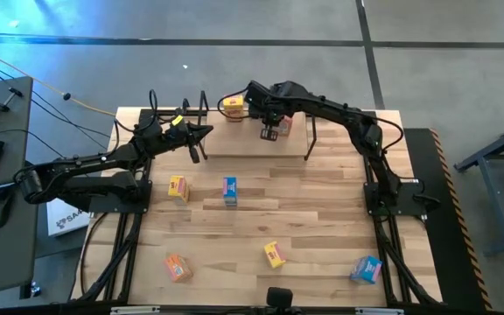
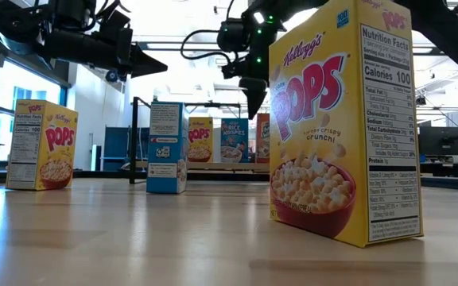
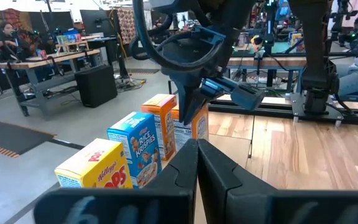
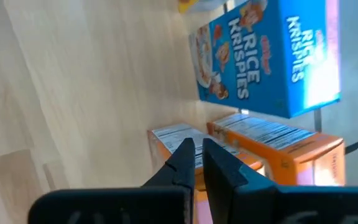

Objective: Stack cereal on shelf
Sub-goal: Put the top orange cereal box on the shelf aligned with the other orange cereal box

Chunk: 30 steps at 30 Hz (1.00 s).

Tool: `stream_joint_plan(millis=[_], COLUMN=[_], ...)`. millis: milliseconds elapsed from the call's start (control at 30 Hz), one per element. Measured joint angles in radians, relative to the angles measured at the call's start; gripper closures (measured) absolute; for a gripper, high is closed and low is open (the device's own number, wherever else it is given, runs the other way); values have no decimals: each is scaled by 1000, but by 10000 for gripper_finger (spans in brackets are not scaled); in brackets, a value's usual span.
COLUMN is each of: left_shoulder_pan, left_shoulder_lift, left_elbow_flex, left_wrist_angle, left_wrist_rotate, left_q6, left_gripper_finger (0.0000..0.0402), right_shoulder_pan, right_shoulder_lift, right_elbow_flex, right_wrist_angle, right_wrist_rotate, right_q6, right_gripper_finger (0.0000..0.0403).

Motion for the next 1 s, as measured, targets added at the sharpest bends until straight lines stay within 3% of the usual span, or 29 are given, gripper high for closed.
stream_joint_plan(millis=[133, 400, 800, 1000], left_shoulder_pan=[0, 0, 0, 0], left_shoulder_lift=[0, 0, 0, 0], left_elbow_flex=[0, 0, 0, 0], left_wrist_angle=[0, -8, -20, -16], left_wrist_rotate=[0, 0, 0, 0], left_q6=[0, 4, 18, 24], left_gripper_finger=[401, 401, 401, 401], right_shoulder_pan=[24, 45, 50, 51], right_shoulder_lift=[-3, -2, -30, -41], right_elbow_flex=[61, 71, -211, -288], right_wrist_angle=[4, -102, 39, 85], right_wrist_rotate=[-8, -214, -94, -30], right_q6=[-14, 13, 193, 238], right_gripper_finger=[393, 393, 401, 402])
